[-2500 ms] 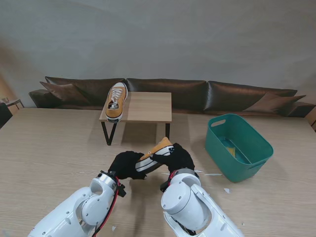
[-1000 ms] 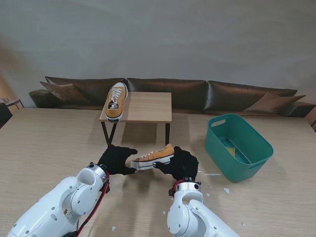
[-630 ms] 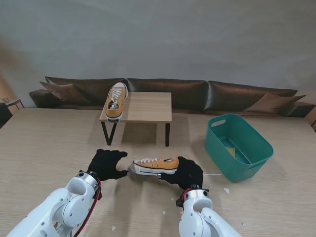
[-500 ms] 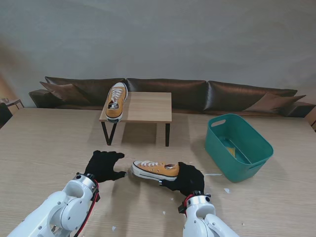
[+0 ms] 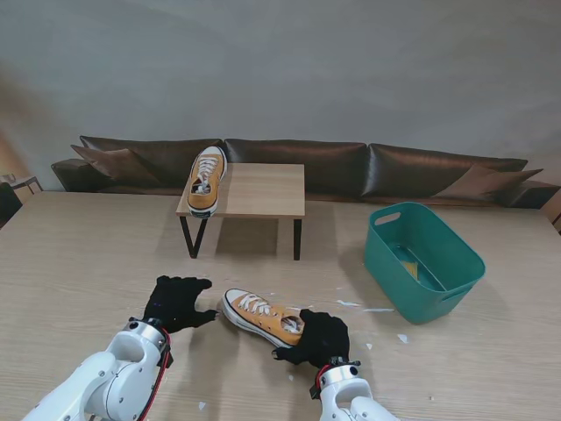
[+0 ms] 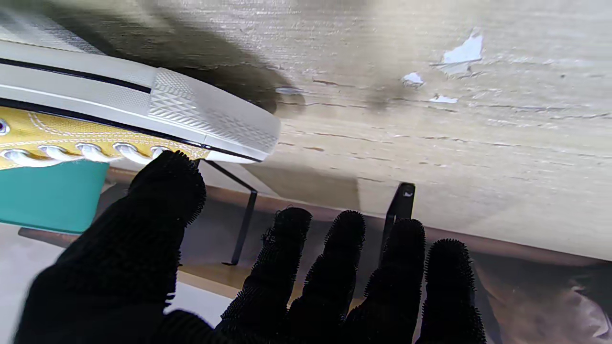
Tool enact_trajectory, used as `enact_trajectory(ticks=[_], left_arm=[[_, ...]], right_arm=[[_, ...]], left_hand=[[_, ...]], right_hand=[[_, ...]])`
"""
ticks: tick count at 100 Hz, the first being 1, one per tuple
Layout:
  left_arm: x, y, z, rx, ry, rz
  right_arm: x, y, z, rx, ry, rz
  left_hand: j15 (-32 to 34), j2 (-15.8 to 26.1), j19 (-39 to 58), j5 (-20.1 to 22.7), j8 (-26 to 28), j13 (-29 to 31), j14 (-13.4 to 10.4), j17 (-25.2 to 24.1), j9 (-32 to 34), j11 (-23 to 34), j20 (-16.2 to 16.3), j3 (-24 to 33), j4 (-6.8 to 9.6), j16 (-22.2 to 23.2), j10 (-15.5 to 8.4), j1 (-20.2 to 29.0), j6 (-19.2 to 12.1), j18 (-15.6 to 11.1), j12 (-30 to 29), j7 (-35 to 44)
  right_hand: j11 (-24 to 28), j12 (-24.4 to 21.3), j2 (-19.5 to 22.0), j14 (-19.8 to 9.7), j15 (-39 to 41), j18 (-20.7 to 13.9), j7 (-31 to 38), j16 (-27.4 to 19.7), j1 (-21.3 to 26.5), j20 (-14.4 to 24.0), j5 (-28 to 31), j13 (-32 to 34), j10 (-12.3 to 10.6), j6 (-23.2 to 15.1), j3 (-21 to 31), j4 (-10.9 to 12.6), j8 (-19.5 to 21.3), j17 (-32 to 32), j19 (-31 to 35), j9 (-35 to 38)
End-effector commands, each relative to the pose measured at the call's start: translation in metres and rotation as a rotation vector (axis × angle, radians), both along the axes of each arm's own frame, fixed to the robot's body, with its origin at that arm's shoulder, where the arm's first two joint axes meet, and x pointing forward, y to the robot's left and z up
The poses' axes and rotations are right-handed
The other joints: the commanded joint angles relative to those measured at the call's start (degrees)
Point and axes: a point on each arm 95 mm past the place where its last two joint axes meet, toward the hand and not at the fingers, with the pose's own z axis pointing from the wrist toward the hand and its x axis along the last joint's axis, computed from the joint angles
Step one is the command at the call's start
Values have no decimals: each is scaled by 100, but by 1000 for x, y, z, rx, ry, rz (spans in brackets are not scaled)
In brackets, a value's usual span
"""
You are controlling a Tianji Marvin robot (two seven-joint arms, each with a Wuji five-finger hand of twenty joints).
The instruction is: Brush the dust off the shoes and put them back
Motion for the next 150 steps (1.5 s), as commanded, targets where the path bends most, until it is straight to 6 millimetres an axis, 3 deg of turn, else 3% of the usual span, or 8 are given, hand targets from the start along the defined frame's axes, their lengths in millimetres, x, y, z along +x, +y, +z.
enact_trajectory(ticks=[1,40,48,55,89,112,122,150], left_arm=[[-4,-1,-3,-11,18,11],[-6,4,-10,-36,29,49],[-5,4,-12,-39,43,52],[-4,4,-14,-44,55,54],[2,1,-14,-47,82,37],[2,2,-13,-43,75,30],[1,2,-12,-43,75,30],[-1,0,-12,-44,83,29]], right_arm=[[0,8,-4,-6,27,11],[14,30,-17,-134,20,3],[17,30,-18,-146,38,4],[18,28,-18,-156,70,13],[22,13,-8,-170,114,47],[31,0,13,-186,104,104],[37,-7,23,-203,79,148],[53,-26,38,-291,67,333]], left_hand=[[115,239,83,108,40,55,128,-98,67,40,92,-109,233,80,124,89,118,86,76,45],[191,352,170,160,91,68,125,-133,121,70,126,-264,259,171,177,178,144,84,197,52],[209,372,189,203,108,79,130,-136,139,79,135,-287,263,189,182,193,155,81,222,74],[226,380,209,203,119,83,143,-142,136,78,145,-310,267,208,196,207,158,82,243,76],[267,429,254,207,145,102,135,-160,168,83,164,-385,279,255,193,223,146,77,302,69],[262,452,257,202,154,98,135,-168,161,74,162,-432,284,262,187,230,145,81,314,62],[257,469,252,196,156,97,136,-172,151,67,158,-455,287,262,193,236,143,83,314,57],[242,504,235,190,159,83,134,-184,125,58,154,-507,295,263,205,261,150,81,310,49]], right_hand=[[143,67,163,-420,-29,60,1342,-41,955,20,1128,-11,-418,-1636,2334,808,-148,1308,-64,290],[-38,11,754,-378,-531,-7,1073,-266,765,-43,479,-19,-405,-1553,1780,680,-183,962,-146,-406],[43,-128,1132,-261,-1017,-7,105,-424,348,-23,54,-30,-283,-1219,1568,974,264,635,-212,-932],[55,-256,1488,-156,-1555,-2,-649,-503,31,-56,-247,-229,-201,-1025,1362,1616,909,223,-408,-1415],[-62,-668,1699,210,-2113,-88,-1676,-554,-480,-42,-2459,-2210,-58,-431,130,1611,311,-1328,-1016,-3548],[-246,-845,2434,212,-2373,-194,-1930,-667,-663,35,-3660,-3132,-266,-1498,-1100,1807,44,-1948,-1581,-4677],[-201,-806,2356,216,-2368,-233,-1725,-651,-471,124,-3690,-3181,-349,-2123,-1219,1870,464,-1954,-1621,-4802],[295,-436,1106,-38,-2376,-382,-1442,-616,56,284,-3707,-3180,-606,-2992,549,1515,2103,-1929,-1711,-5320]])
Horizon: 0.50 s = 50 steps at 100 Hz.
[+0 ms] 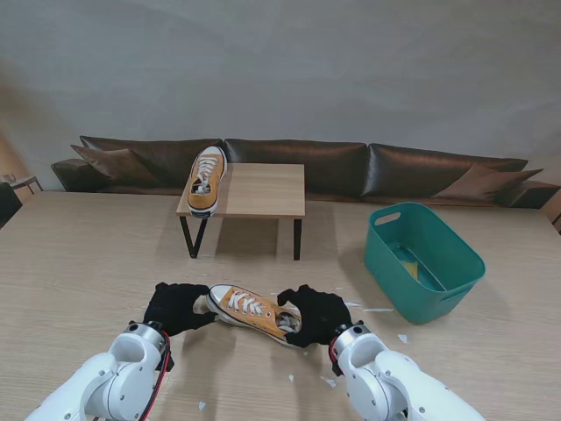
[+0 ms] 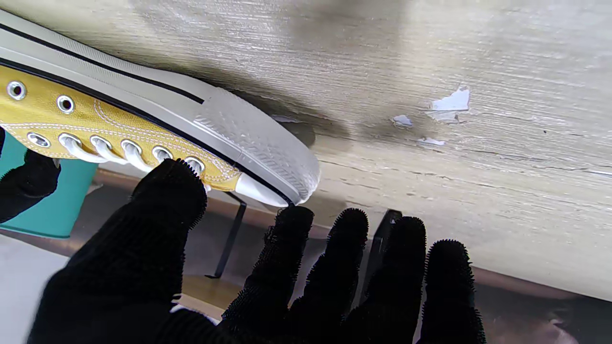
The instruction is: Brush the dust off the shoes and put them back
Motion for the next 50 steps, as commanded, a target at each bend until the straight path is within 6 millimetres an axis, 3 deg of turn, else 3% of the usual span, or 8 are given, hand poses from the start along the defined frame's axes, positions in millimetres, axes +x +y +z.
enact_trajectory(ticks=[1,21,50], left_arm=[[-2,-3,-1,-2,22,-6],[-3,-4,-1,-2,26,-3],[-4,-6,-2,-2,35,0]], right_arm=[[6,-6,7,-17,-9,13],[10,-15,10,-36,-28,79],[11,-22,2,-74,-18,132]], left_hand=[[91,141,91,123,46,76,98,-102,55,-16,79,-91,182,46,99,141,80,81,32,-4],[86,154,86,136,50,67,90,-106,46,-16,87,-117,189,49,101,154,77,75,31,-1],[94,167,76,143,53,79,88,-106,42,-16,99,-138,194,57,98,164,82,73,31,1]], right_hand=[[128,168,-410,-95,3,-157,170,19,128,187,-192,-123,-180,-246,348,-159,264,-1841,-113,-305],[434,365,-800,-216,105,-241,438,66,275,241,-149,-104,-251,-384,743,-280,697,-1809,-133,-478],[491,430,-1096,-255,152,-265,1251,66,230,239,1168,-22,-139,-375,919,-380,867,-1762,-139,-226]])
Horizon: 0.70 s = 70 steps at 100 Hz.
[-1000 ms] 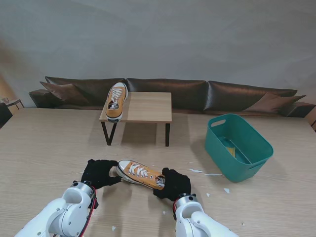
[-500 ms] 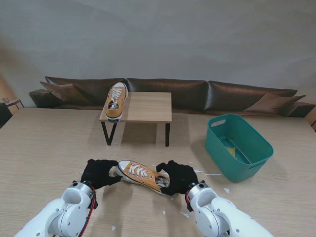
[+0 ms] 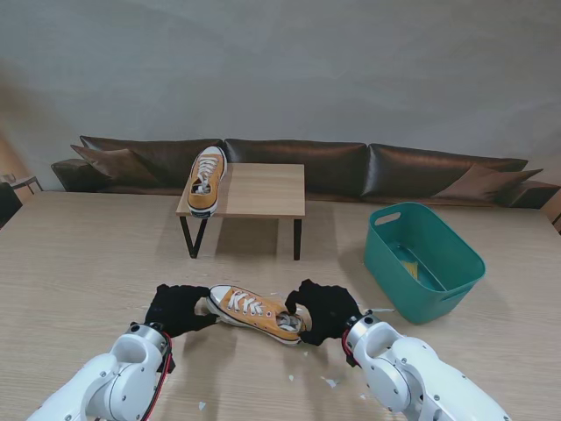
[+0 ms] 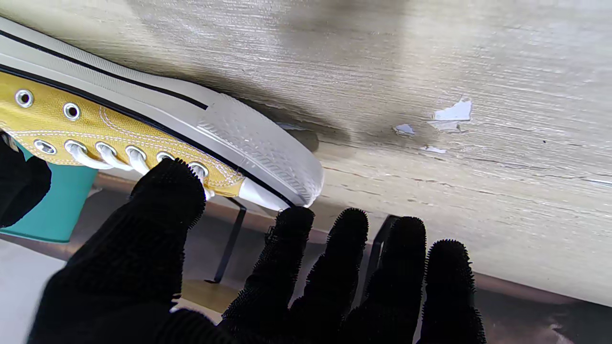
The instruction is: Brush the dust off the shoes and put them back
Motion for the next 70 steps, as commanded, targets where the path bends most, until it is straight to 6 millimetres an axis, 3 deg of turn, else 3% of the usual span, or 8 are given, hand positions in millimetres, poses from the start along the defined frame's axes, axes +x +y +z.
enact_trajectory(ticks=[1,28,53,70], left_arm=[[-2,-3,-1,-5,20,-2],[-2,-5,-2,-9,28,1],[-5,-5,-2,-7,28,9],[-6,-5,-2,-9,24,13]], right_arm=[[-1,-3,-7,-25,20,13],[1,-4,-23,-70,22,61],[0,-3,-30,-5,-30,60],[-5,-6,-29,69,-31,86]], left_hand=[[91,166,75,143,51,72,79,-106,45,-14,95,-82,193,54,86,160,73,74,31,1],[104,182,72,157,55,87,90,-105,51,-12,110,-85,197,63,105,169,74,64,34,6],[115,178,70,152,54,94,96,-107,52,-11,120,-74,202,69,100,185,76,68,37,2],[113,180,70,126,49,85,93,-110,39,-16,127,-59,203,69,111,189,87,75,35,-11]], right_hand=[[83,84,-294,-50,75,-118,151,64,-5,113,227,10,-22,-90,242,-151,37,-1761,-63,-10],[41,103,-498,-117,65,-145,-74,48,236,84,231,138,-47,-144,495,-191,-357,-1629,-37,98],[102,92,-518,-137,157,-103,141,66,525,72,69,393,-129,-191,750,-211,-393,-1482,78,349],[61,51,-440,-187,160,-91,233,73,826,52,-171,322,-146,-368,962,-188,-399,-1546,75,76]])
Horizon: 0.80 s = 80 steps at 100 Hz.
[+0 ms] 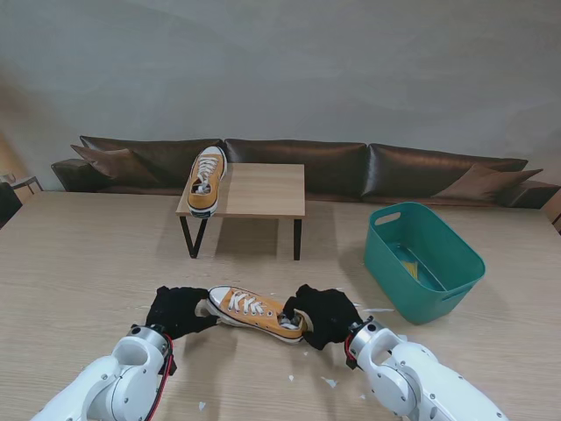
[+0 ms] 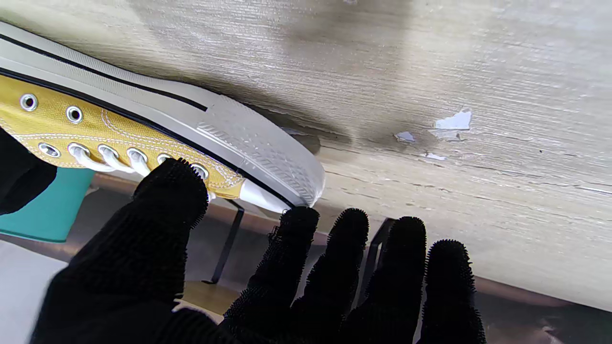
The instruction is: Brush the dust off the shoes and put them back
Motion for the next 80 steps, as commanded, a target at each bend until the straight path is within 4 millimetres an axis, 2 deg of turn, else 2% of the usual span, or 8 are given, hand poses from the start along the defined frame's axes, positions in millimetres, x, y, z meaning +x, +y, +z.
enact_trajectory(ticks=[1,17,31,35,38,40,48,80], left_arm=[[-2,-3,-2,-4,18,-2],[-2,-3,-2,-4,22,-4],[-3,-3,-2,-7,21,-2],[-3,-3,-2,-6,22,-2],[-3,-3,-2,-6,22,-3],[-3,-3,-2,-5,23,-3],[-2,-3,-3,-7,26,-4],[-1,-4,-4,-8,38,-6]], right_arm=[[-6,1,-6,-6,31,10],[-7,-4,-2,6,49,33],[-11,-8,6,4,49,37],[-10,-9,6,0,51,36],[-10,-9,6,-9,52,34],[-10,-9,6,-16,48,33],[-8,-9,5,-45,36,28],[2,-1,-2,-112,9,4]], left_hand=[[114,180,69,58,40,88,90,-109,41,-15,67,-57,200,59,106,124,-83,74,35,-3],[113,182,64,48,39,86,92,-111,29,-18,69,-60,198,58,99,124,-79,63,33,-7],[113,180,61,57,40,84,94,-112,16,-22,71,-57,199,59,109,127,-80,73,31,-4],[112,185,60,57,39,80,93,-112,23,-19,71,-57,199,59,105,125,-85,73,32,-4],[115,185,60,49,38,87,94,-112,22,-19,71,-59,198,60,100,122,-80,73,32,-8],[114,185,59,57,39,85,96,-111,28,-16,72,-59,198,59,101,125,-83,73,33,-4],[112,188,61,59,40,81,91,-111,30,-16,74,-65,198,59,98,123,-84,70,33,-3],[124,205,58,66,41,100,90,-111,42,-10,79,-81,200,64,101,126,-94,65,37,1]], right_hand=[[47,32,-279,-70,52,-82,59,71,153,50,-202,51,-119,-159,297,-103,-70,-1602,69,-259],[-137,-116,-234,-16,-65,-62,26,38,208,27,8,-198,2,-337,356,-123,-145,-1771,-37,-657],[-215,-284,-391,15,-99,-28,107,21,123,49,890,-194,98,-388,377,-169,-233,-1750,-56,-673],[-206,-357,-463,41,-106,-18,138,17,100,60,1167,-193,100,-380,304,-483,-455,-1753,-71,-634],[-222,-378,-473,24,-101,-33,145,22,79,64,1204,-202,120,-370,262,-540,-520,-1758,-71,-644],[-221,-383,-470,19,-85,-35,145,28,65,71,1206,-179,130,-362,259,-538,-536,-1733,-56,-619],[-229,-403,-375,10,-49,-42,-109,32,-74,67,1030,-86,128,-286,252,-206,-638,-1665,-19,-523],[-152,-377,-180,-38,88,-41,-639,65,-34,63,38,136,91,-41,174,-132,-893,-1499,108,-300]])
